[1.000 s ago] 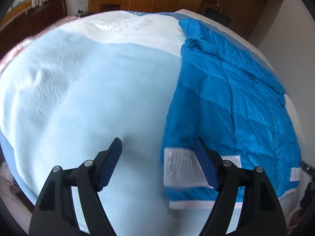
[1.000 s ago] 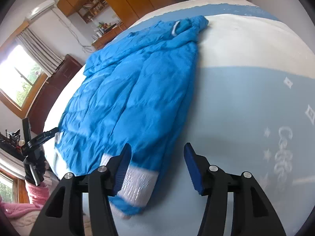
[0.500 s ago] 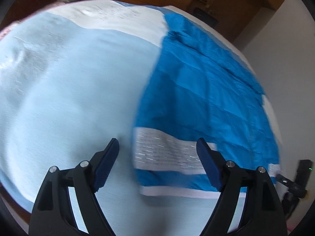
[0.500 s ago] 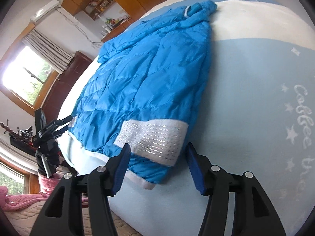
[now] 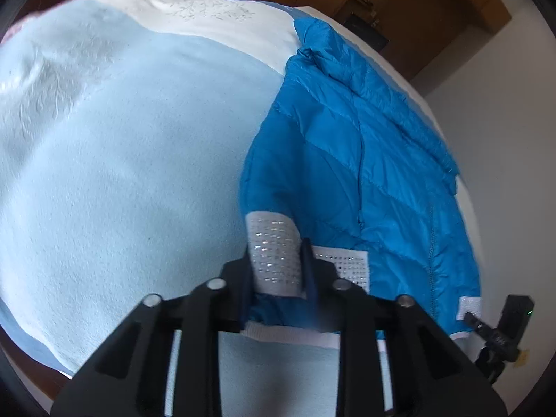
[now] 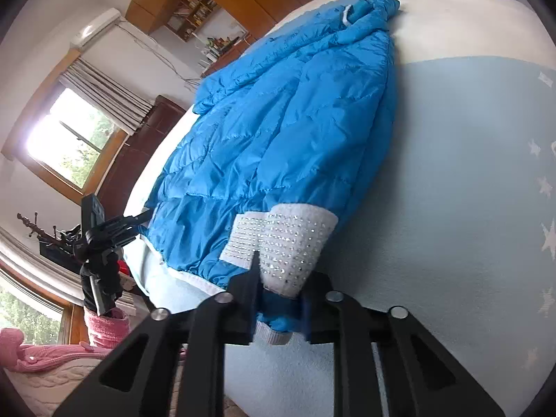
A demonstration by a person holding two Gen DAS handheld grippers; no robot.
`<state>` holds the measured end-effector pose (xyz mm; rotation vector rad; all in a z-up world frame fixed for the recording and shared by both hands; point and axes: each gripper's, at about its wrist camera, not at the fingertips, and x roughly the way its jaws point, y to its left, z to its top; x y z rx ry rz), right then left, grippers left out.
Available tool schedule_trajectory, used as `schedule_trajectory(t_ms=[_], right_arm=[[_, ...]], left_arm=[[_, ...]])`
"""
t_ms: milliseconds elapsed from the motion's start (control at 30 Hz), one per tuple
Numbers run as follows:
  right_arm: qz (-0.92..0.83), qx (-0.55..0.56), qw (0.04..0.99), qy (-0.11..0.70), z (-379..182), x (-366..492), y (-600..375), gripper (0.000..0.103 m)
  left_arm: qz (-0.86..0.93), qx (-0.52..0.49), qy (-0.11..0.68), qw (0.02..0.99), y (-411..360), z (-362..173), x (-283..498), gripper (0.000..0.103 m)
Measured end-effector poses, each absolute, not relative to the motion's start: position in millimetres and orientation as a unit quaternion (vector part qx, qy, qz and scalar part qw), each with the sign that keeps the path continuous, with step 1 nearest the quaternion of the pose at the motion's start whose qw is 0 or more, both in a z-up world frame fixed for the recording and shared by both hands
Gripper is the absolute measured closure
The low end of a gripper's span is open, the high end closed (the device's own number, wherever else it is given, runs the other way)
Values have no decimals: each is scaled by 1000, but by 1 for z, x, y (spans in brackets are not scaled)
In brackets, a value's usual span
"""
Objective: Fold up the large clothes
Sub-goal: 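Grasp the white-banded hem with the left tool while the right tool grasps it too, then lift the hem with both tools and carry it over toward the collar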
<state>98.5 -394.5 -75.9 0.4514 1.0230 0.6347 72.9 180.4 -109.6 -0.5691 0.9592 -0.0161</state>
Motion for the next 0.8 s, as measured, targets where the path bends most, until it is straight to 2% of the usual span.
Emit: schedule_trajectory(t_ms=[67,233,533,800], right_arm=[[298,197,808,469,-71,95,-391,89],[308,173,811,466,-63,88,-385,90],[301,176,798,491,-79,102,-395,90],[306,184,797,487,-84,100,-399,90]], left_arm=[[-8,-267,451,852,180,-107,71,90],[-11,-262,444,857,180,-98,62,90],[-13,-265,457,849,184,-119,76,84],[-12,-252,446,859,181,-120,70,84]])
